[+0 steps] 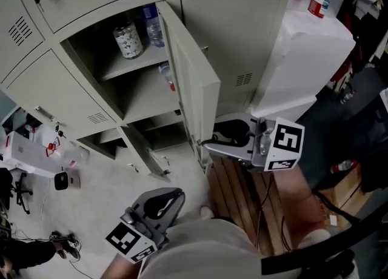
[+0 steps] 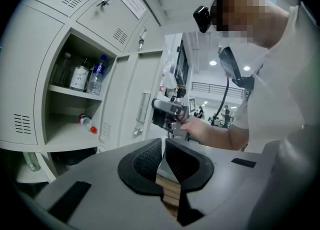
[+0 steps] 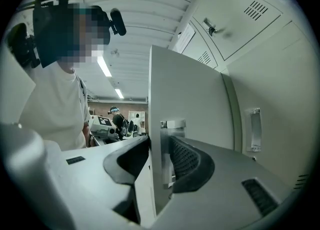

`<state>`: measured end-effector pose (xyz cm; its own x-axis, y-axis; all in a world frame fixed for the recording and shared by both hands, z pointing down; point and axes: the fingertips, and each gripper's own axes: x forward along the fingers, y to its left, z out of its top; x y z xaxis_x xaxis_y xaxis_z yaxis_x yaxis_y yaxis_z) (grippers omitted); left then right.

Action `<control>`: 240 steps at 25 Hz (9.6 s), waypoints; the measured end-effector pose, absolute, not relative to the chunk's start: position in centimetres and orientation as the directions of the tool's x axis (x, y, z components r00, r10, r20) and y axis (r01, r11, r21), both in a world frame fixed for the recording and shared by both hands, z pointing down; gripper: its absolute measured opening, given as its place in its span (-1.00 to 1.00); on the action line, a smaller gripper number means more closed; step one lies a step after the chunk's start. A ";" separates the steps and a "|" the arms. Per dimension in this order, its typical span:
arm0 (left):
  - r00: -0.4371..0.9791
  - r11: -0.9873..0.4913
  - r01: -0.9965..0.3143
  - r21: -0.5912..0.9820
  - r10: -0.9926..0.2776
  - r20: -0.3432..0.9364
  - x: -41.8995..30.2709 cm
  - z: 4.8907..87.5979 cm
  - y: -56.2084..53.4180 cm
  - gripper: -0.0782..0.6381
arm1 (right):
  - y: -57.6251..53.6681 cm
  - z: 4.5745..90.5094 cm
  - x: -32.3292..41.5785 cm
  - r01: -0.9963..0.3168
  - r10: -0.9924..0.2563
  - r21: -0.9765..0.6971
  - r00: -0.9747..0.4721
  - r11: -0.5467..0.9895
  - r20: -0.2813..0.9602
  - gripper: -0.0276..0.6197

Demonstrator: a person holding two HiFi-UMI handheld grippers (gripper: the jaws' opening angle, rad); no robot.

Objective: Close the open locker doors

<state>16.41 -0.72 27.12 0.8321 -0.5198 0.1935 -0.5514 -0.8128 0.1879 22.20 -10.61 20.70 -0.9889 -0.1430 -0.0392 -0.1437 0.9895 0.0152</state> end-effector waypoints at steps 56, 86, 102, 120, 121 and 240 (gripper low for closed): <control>0.827 -0.804 -0.562 0.197 -0.554 0.096 -12.7 26.9 -0.4 -0.70 | -24.3 20.4 -3.5 -0.573 -0.597 -0.183 -0.791 0.799 -0.131 -0.72; 0.832 -0.804 -0.555 0.214 -0.540 0.127 -18.6 28.1 -0.9 -0.70 | -30.4 20.3 -5.4 -0.759 -0.770 -0.135 -0.628 0.638 -0.112 -0.77; 0.838 -0.809 -0.545 0.220 -0.530 0.129 -19.1 28.5 -0.3 -0.70 | -30.2 20.4 -5.5 -0.887 -0.886 0.013 -0.461 0.461 -0.043 -0.77; 0.849 -0.817 -0.529 0.231 -0.510 0.140 -17.8 29.0 1.8 -0.70 | -28.7 22.5 -4.9 -0.881 -0.883 0.064 -0.468 0.469 0.036 -0.77; 0.850 -0.818 -0.527 0.231 -0.508 0.140 -17.7 29.0 1.8 -0.70 | -28.4 22.5 -4.9 -0.878 -0.881 0.068 -0.472 0.473 0.039 -0.77; 0.756 -0.673 -0.653 0.346 -0.559 0.340 -19.6 41.6 -2.1 -0.69 | -6.7 65.7 -19.8 -0.094 -0.004 -0.114 -0.787 0.989 0.617 -0.60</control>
<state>-19.64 -2.07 41.57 0.7562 -0.5591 0.3401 -0.6534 -0.6733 0.3459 -19.78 -6.73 65.74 -0.7872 -0.0041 0.6166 -0.0945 0.9890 -0.1140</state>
